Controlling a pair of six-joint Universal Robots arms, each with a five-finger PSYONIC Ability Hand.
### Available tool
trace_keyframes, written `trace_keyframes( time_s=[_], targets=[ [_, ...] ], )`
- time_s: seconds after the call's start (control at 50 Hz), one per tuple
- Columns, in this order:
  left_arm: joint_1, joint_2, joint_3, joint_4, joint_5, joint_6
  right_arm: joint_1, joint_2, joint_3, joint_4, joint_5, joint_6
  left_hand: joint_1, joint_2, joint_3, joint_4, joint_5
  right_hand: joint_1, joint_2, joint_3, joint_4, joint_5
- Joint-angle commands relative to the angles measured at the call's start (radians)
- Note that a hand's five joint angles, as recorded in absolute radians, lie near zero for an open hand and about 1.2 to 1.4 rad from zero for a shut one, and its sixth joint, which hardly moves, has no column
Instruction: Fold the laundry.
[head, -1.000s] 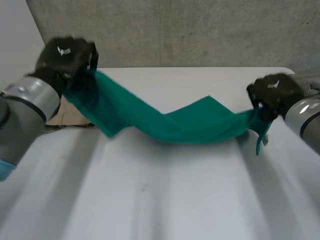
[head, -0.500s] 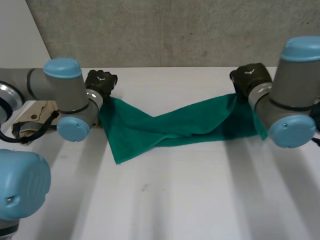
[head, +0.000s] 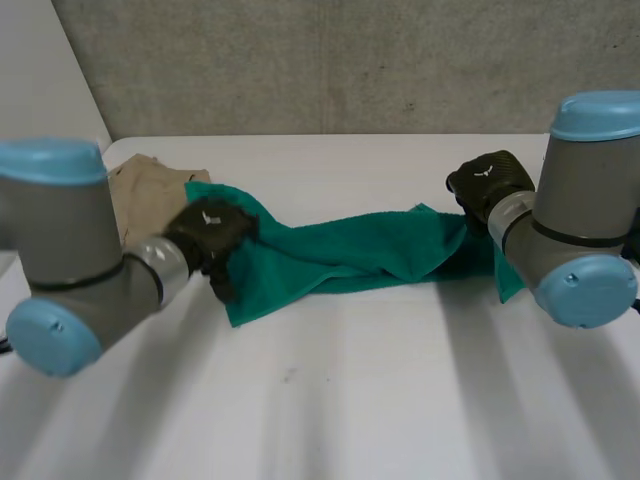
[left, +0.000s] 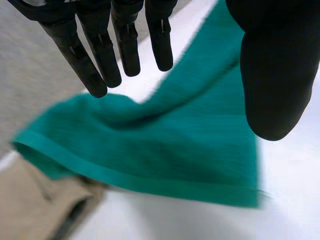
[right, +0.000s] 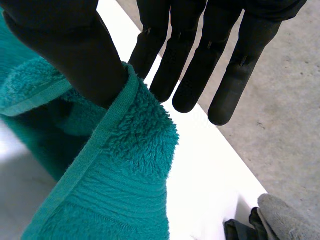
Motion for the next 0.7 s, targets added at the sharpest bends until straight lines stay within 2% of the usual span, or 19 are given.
trace_keyframes(
  time_s=[0.02, 0.14, 0.24, 0.3, 0.4, 0.48, 0.58, 0.66, 0.68, 0.7],
  targets=[
    [-0.030, -0.040, -0.028, 0.103, -0.018, -0.163, 0.039, -0.156, 0.054, 0.069, -0.041, 0.020, -0.054, -0.052, -0.054, -0.059, -0.060, 0.266, 0.216, 0.206, 0.199, 0.234],
    [-0.102, -0.092, 0.030, 0.116, -0.084, -0.303, 0.084, -0.298, 0.046, 0.123, -0.036, 0.072, -0.060, -0.058, -0.061, -0.066, -0.066, 0.266, 0.216, 0.206, 0.199, 0.234],
    [-0.188, -0.175, 0.118, 0.036, -0.117, -0.402, 0.142, -0.375, 0.022, 0.177, -0.027, 0.141, -0.049, -0.047, -0.049, -0.054, -0.054, 0.266, 0.216, 0.206, 0.199, 0.234],
    [-0.213, -0.210, 0.159, -0.010, -0.135, -0.433, 0.169, -0.397, 0.017, 0.189, -0.027, 0.170, -0.060, -0.058, -0.060, -0.066, -0.066, 0.266, 0.216, 0.206, 0.199, 0.234],
    [-0.234, -0.253, 0.242, -0.067, -0.192, -0.491, 0.223, -0.450, 0.010, 0.205, -0.027, 0.216, -0.210, -0.208, -0.210, -0.215, -0.216, 0.266, 0.216, 0.206, 0.199, 0.234],
    [-0.253, -0.259, 0.279, -0.061, -0.236, -0.545, 0.258, -0.484, 0.011, 0.214, -0.022, 0.256, -0.242, -0.240, -0.242, -0.248, -0.248, 0.266, 0.216, 0.206, 0.199, 0.234],
    [-0.293, -0.271, 0.316, -0.055, -0.238, -0.606, 0.301, -0.518, 0.010, 0.215, -0.016, 0.310, -0.237, -0.235, -0.237, -0.242, -0.242, 0.266, 0.216, 0.206, 0.199, 0.234],
    [-0.328, -0.288, 0.331, -0.049, -0.241, -0.625, 0.335, -0.539, 0.008, 0.215, -0.015, 0.325, -0.119, -0.118, -0.120, -0.125, -0.125, 0.266, 0.216, 0.206, 0.199, 0.234],
    [-0.334, -0.291, 0.334, -0.047, -0.244, -0.626, 0.340, -0.543, 0.010, 0.215, -0.015, 0.325, -0.055, -0.053, -0.055, -0.060, -0.061, 0.266, 0.216, 0.206, 0.199, 0.234],
    [-0.343, -0.301, 0.340, -0.044, -0.252, -0.625, 0.347, -0.552, 0.011, 0.212, -0.015, 0.325, 0.117, 0.119, 0.117, 0.112, 0.111, 0.266, 0.216, 0.206, 0.199, 0.234]
  ],
)
